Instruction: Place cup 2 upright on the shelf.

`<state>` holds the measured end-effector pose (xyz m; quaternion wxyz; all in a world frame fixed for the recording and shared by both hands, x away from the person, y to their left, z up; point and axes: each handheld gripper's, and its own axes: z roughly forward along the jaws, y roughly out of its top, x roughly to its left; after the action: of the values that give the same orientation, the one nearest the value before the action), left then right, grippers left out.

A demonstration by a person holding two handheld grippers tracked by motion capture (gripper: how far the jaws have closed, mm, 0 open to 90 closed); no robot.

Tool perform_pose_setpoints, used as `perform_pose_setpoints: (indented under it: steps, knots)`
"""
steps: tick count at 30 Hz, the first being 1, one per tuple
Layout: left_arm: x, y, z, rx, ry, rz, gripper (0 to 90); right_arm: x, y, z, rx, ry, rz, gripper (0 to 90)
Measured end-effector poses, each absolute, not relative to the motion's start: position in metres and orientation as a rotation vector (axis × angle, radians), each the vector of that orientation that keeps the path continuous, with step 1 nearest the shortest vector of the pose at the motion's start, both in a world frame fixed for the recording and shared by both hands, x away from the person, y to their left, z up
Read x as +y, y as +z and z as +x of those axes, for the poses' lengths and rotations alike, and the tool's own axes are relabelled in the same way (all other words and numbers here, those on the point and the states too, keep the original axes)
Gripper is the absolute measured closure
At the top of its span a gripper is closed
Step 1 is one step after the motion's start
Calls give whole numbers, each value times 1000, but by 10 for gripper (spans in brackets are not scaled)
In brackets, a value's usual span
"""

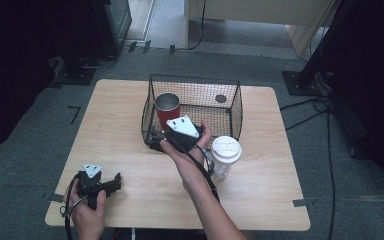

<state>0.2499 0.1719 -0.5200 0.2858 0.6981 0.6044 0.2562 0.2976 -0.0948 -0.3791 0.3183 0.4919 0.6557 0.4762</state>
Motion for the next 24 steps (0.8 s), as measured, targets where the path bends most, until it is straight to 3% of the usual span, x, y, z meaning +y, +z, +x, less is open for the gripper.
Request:
perform_pose_setpoints:
  steps: [24]
  knots:
    - [171, -520, 249, 1616, 686, 1867, 87, -159, -358, 255, 1709, 1206, 1273, 0]
